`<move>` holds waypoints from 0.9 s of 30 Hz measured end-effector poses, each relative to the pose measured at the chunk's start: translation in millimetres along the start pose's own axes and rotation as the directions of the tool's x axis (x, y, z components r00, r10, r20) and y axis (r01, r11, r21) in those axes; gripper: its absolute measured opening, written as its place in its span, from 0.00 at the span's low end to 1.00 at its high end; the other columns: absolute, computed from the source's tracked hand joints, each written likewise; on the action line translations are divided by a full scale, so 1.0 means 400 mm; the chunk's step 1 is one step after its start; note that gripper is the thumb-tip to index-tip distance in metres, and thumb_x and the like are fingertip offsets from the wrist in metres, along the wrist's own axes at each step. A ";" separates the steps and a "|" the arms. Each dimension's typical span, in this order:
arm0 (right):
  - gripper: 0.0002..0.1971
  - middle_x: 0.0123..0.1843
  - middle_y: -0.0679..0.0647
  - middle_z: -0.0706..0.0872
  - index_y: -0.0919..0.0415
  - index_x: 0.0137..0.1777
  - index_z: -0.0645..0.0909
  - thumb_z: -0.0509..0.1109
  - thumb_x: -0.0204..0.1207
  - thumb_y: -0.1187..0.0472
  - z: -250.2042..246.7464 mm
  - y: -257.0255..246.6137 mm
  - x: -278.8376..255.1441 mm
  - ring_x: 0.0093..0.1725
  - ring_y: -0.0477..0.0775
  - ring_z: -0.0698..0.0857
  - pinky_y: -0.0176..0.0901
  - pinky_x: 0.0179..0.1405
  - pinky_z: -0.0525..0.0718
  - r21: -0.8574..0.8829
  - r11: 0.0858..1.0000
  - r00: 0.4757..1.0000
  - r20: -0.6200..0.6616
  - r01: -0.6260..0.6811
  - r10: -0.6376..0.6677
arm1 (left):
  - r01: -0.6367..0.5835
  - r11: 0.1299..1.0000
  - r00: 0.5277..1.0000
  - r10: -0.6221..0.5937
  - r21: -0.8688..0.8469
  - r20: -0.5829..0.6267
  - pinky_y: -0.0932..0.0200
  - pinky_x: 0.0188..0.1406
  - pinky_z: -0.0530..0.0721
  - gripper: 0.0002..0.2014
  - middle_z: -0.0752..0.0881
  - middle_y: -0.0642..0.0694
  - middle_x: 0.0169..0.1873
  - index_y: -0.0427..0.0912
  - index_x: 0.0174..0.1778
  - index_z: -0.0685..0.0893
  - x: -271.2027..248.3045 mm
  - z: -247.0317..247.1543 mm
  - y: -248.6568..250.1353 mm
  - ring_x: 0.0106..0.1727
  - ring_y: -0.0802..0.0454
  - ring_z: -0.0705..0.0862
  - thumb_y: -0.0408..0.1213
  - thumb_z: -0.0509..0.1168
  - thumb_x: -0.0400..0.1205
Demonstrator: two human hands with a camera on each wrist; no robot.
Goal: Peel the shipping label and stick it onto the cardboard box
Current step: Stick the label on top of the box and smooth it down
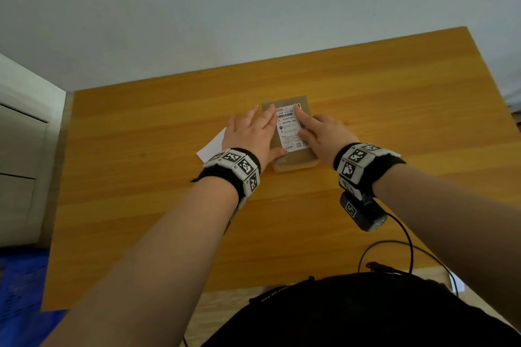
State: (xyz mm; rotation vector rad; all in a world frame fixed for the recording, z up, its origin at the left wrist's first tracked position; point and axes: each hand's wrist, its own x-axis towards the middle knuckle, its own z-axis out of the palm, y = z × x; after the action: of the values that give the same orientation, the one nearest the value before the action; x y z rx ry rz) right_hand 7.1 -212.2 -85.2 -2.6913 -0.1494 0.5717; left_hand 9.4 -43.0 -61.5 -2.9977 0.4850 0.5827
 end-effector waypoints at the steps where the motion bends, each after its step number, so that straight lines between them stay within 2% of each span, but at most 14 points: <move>1: 0.26 0.70 0.56 0.76 0.40 0.82 0.47 0.47 0.84 0.46 0.005 0.001 -0.005 0.64 0.60 0.77 0.54 0.62 0.80 -0.038 0.999 1.000 -0.015 0.012 -0.013 | 0.000 1.000 1.000 0.000 0.007 0.018 0.37 0.82 0.51 0.40 0.46 0.56 0.84 0.51 0.83 0.48 0.001 -0.001 0.001 0.85 0.49 0.46 0.63 0.53 0.79; 7: 0.26 0.75 0.56 0.72 0.42 0.82 0.46 0.44 0.85 0.46 0.016 0.020 -0.034 0.70 0.60 0.74 0.55 0.69 0.74 -0.145 0.987 0.997 -0.029 0.065 -0.070 | 0.011 1.000 0.998 -0.011 0.000 0.065 0.35 0.82 0.47 0.40 0.44 0.56 0.84 0.51 0.83 0.45 0.001 0.001 0.005 0.85 0.49 0.45 0.64 0.53 0.79; 10: 0.25 0.83 0.57 0.61 0.39 0.81 0.49 0.46 0.84 0.46 0.017 0.024 -0.054 0.78 0.63 0.65 0.57 0.75 0.68 -0.132 0.990 0.998 -0.033 0.049 -0.054 | 0.015 1.000 0.997 -0.015 0.012 0.069 0.35 0.82 0.48 0.41 0.44 0.56 0.84 0.51 0.83 0.45 0.006 -0.004 0.002 0.85 0.48 0.45 0.64 0.52 0.79; 12: 0.25 0.85 0.54 0.53 0.39 0.81 0.52 0.47 0.84 0.45 0.019 0.028 -0.076 0.81 0.62 0.58 0.58 0.76 0.67 -0.129 0.990 0.997 -0.046 0.055 -0.062 | 0.021 1.000 0.997 -0.021 0.003 0.073 0.35 0.82 0.48 0.40 0.44 0.56 0.84 0.51 0.83 0.45 0.008 -0.005 0.000 0.85 0.48 0.45 0.63 0.53 0.79; 14: 0.26 0.86 0.49 0.50 0.42 0.81 0.55 0.47 0.82 0.45 0.022 0.032 -0.093 0.83 0.58 0.53 0.58 0.78 0.67 -0.161 0.980 0.990 -0.065 0.114 -0.126 | 0.022 1.000 0.998 -0.021 -0.008 0.065 0.35 0.82 0.48 0.40 0.44 0.56 0.84 0.51 0.83 0.44 0.006 0.000 0.001 0.85 0.49 0.45 0.63 0.52 0.79; 17: 0.26 0.86 0.46 0.51 0.48 0.82 0.55 0.47 0.83 0.47 0.018 0.033 -0.097 0.85 0.51 0.47 0.54 0.81 0.60 -0.220 0.959 0.980 -0.043 0.178 -0.192 | 0.014 1.000 0.999 -0.015 0.003 0.044 0.35 0.82 0.47 0.40 0.44 0.56 0.84 0.50 0.83 0.44 0.001 0.008 0.008 0.85 0.49 0.46 0.63 0.52 0.79; 21: 0.25 0.85 0.48 0.54 0.55 0.82 0.57 0.50 0.86 0.52 0.003 0.018 -0.095 0.85 0.49 0.48 0.45 0.83 0.49 -0.250 0.942 0.972 -0.008 0.224 -0.233 | -0.006 0.997 1.000 0.007 0.080 -0.007 0.36 0.82 0.46 0.38 0.48 0.54 0.84 0.49 0.83 0.49 -0.006 0.004 0.020 0.85 0.49 0.48 0.62 0.51 0.80; 25: 0.23 0.84 0.51 0.61 0.60 0.77 0.67 0.52 0.85 0.54 -0.012 -0.007 -0.093 0.85 0.49 0.52 0.46 0.83 0.53 -0.236 0.945 0.967 -0.062 0.226 -0.247 | -0.059 0.990 0.996 0.067 0.127 -0.061 0.38 0.82 0.43 0.33 0.55 0.51 0.83 0.47 0.82 0.57 -0.021 0.001 0.033 0.84 0.50 0.51 0.58 0.51 0.82; 27: 0.21 0.84 0.51 0.61 0.63 0.74 0.73 0.53 0.85 0.57 -0.012 -0.028 -0.083 0.84 0.50 0.54 0.50 0.82 0.61 -0.258 0.937 0.966 -0.039 0.236 -0.254 | -0.061 0.990 0.995 0.070 0.125 -0.072 0.37 0.82 0.44 0.33 0.57 0.52 0.83 0.47 0.81 0.58 -0.023 0.000 0.034 0.84 0.51 0.52 0.58 0.52 0.82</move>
State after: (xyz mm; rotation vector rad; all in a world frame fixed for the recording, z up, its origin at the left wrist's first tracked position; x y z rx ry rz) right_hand -21.5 -209.7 -64.4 -2.8691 -0.5655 0.4009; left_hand -3.0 -53.0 -57.9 -2.9052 0.6026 0.4272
